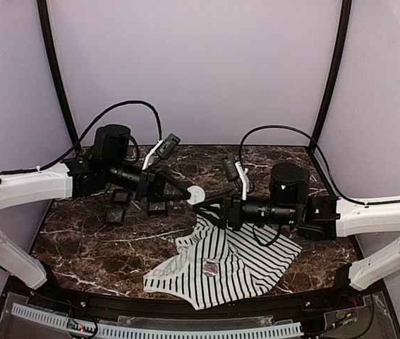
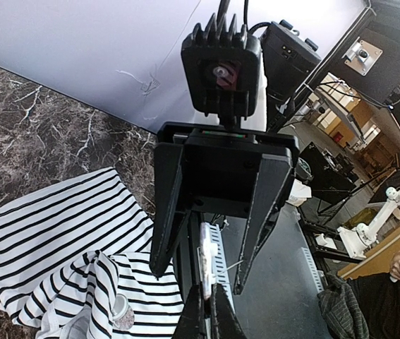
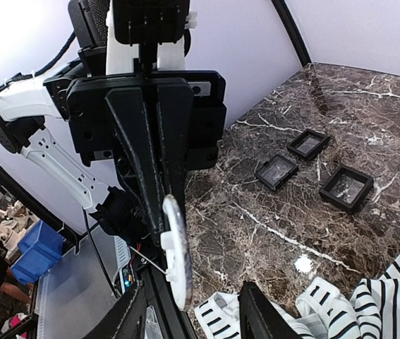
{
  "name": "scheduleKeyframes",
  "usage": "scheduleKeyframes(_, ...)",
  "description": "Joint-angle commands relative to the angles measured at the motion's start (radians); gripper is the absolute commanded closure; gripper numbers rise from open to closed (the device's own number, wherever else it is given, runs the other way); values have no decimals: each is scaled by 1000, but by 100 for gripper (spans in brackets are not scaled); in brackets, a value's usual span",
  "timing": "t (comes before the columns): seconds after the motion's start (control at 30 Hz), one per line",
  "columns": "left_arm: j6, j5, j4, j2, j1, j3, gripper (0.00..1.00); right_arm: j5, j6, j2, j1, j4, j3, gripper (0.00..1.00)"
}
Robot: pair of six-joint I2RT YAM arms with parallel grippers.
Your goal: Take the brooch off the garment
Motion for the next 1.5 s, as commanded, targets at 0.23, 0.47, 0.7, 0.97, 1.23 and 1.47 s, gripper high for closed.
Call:
scheduleKeyframes(0.23,0,23,12,-17,-4,-14,99,47,22,15,10,92,24,63)
scheduleKeyframes(0.47,2,26,11,-17,-4,-15,99,79,41,20,10,105,20,70)
scheduleKeyframes(0.7,3,27,11,-17,-4,-15,99,127,56,21,9,76,25,76)
scheduleKeyframes(0.97,5,32,11,-16,-4,-15,99,174,75,37,10,32,47,82)
scheduleKeyframes(1.23,6,25,8,-17,-5,-15,99,242,103,33,9,6,37,85)
scheduleKeyframes(1.47,6,21,9,-19,-4,-15,99,262,118,27,4,-8,29,85)
